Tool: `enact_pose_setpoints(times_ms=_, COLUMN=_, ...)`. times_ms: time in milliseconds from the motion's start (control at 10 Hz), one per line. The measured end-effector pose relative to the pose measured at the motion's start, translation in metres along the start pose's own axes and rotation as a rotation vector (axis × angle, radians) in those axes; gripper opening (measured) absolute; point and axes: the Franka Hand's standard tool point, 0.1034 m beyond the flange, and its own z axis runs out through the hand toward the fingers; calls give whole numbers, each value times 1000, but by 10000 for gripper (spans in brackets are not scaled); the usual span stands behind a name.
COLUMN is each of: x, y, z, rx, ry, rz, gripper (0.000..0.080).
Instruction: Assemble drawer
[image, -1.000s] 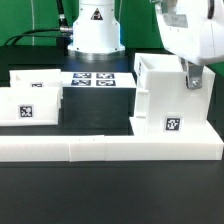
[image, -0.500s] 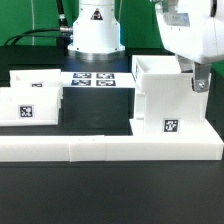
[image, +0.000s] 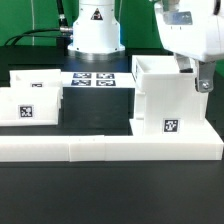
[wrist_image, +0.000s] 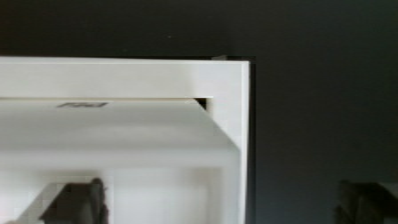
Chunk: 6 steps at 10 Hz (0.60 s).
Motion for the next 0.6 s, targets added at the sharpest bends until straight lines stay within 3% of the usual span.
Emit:
enact_pose_setpoints(times_ms=100, x=0, y=4, z=-13, rx=0, ry=-7, rz=-54, gripper=649)
enact_pose_setpoints(times_ms=300, x=-2, y=14, z=-30, rx=-59, ry=-46, rz=-198, gripper=649)
enact_pose_setpoints(times_ms=400, x=-1, y=15, z=-36, rx=-32, ry=-48, rz=-214, gripper=649)
enact_pose_setpoints(times_ms=600, x=-1, y=16, z=-34, rx=-36, ry=-49, rz=-310, gripper=649)
